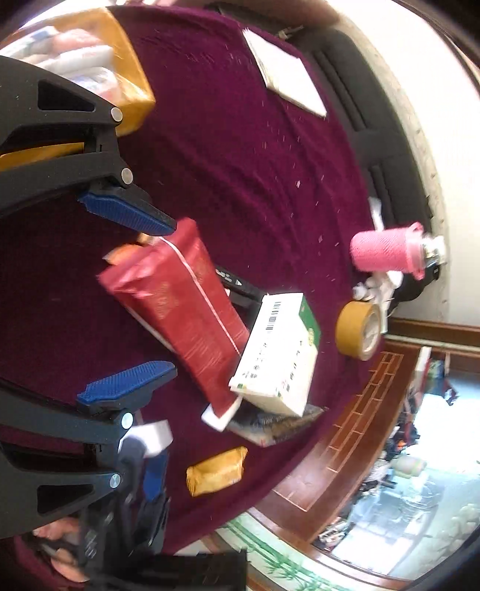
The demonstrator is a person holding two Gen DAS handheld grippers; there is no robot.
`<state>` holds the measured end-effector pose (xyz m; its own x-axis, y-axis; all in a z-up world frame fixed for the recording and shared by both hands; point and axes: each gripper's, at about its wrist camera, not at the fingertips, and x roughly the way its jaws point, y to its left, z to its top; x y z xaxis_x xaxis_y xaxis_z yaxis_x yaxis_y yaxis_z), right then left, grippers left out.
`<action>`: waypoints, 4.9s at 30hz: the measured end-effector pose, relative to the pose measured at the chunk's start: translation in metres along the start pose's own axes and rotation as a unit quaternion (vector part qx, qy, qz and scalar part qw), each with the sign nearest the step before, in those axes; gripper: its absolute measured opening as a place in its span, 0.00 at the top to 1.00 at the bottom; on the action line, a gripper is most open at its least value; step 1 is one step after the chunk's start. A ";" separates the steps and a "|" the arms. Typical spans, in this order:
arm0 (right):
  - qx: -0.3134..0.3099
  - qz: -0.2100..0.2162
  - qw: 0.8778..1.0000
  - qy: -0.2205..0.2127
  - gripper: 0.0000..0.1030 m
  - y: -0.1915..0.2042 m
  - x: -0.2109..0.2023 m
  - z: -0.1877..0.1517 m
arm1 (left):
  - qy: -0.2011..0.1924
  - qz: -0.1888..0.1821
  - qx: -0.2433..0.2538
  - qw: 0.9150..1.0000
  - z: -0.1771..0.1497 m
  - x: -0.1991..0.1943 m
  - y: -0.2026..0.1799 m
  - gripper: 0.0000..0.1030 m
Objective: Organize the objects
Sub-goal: 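Grasp the white soap box with the right gripper while the left grasps the green-and-white medicine box, then carry the soap box and green medicine box over the tray with both grippers, then release the green medicine box and soap box into the tray with both grippers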
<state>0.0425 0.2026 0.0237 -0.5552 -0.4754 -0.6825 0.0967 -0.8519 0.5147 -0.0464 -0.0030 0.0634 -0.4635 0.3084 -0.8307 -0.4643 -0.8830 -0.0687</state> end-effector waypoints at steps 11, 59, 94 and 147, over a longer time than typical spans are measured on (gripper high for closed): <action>0.011 0.057 0.998 0.020 0.51 -0.010 0.012 -0.004 | -0.010 -0.067 -0.109 0.992 0.053 0.021 0.010 0.31; -0.069 -0.007 0.998 0.005 0.51 0.042 0.011 -0.013 | -0.108 0.105 -0.226 0.962 -0.160 -0.193 0.119 0.31; -0.178 0.040 0.965 0.187 0.49 0.317 0.193 -0.054 | -0.010 0.060 -0.297 0.953 -0.246 -0.163 0.210 0.34; -0.256 0.147 0.955 0.000 0.21 0.354 0.026 -0.046 | -0.116 0.049 -0.374 0.919 -0.266 -0.222 0.149 0.31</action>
<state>0.1007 -0.1216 0.1644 -0.4409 -0.7110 -0.5478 0.6403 -0.6768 0.3631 0.1880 -0.2973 0.0909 -0.6641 0.2044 -0.7191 0.1968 -0.8802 -0.4319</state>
